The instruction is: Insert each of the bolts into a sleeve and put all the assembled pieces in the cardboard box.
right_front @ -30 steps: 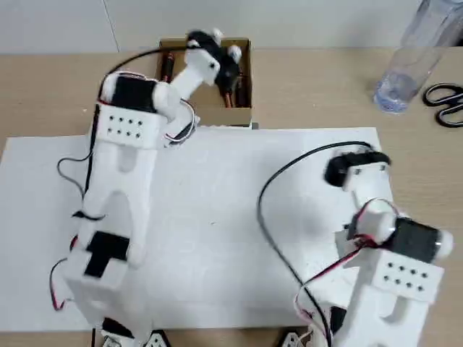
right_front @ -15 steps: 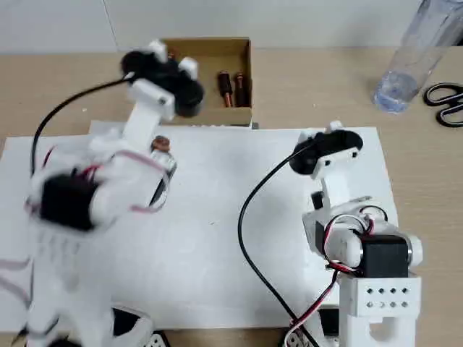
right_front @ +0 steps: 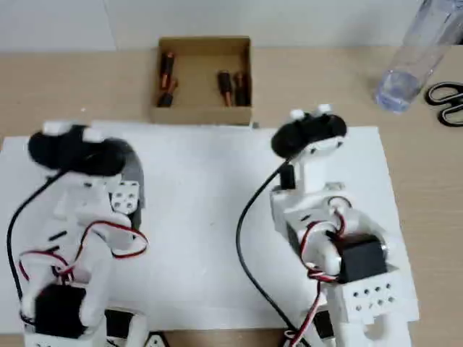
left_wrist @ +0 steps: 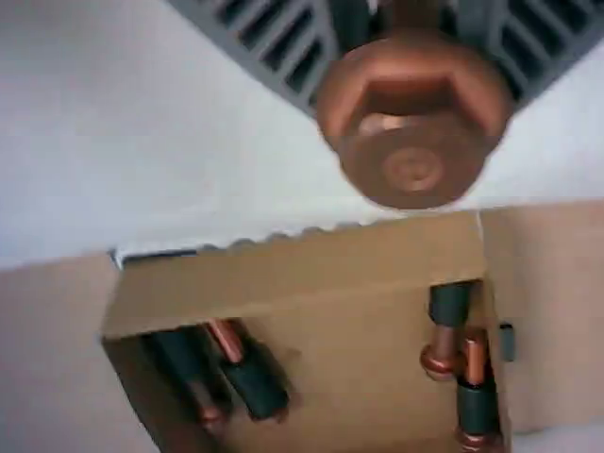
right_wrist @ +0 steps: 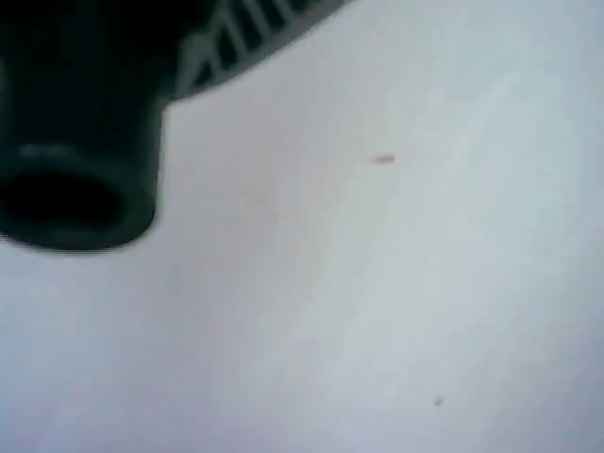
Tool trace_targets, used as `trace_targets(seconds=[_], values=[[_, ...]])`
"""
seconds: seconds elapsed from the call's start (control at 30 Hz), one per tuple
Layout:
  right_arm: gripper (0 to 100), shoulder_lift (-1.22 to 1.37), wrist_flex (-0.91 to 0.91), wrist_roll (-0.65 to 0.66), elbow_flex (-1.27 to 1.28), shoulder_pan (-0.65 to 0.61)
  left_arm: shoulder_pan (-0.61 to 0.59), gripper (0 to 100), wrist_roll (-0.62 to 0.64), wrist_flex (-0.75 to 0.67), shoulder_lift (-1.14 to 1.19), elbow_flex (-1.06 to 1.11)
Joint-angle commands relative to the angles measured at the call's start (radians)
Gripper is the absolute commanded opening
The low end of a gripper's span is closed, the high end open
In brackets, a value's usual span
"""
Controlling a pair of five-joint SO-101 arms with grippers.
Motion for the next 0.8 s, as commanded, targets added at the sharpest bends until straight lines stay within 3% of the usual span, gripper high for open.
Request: trace_targets(seconds=[0.0, 0.17, 0.4, 0.77], values=[[0.2, -0.016, -0.12, -0.011, 0.029, -0.044, -0.008, 0, 0.089, -0.11, -0.112, 0.099], [0.2, -0.016, -0.285, -0.011, 0.107, -0.148, 0.002, 0, 0.269, -0.204, -0.199, 0.171], [0.2, -0.016, -0.524, -0.006, 0.252, -0.275, 0.003, 0, 0.388, -0.308, -0.255, 0.176], [0.2, -0.018, -0.809, 0.068, 0.373, -0.412, 0.204, 0, 0.417, -0.315, -0.267, 0.237]])
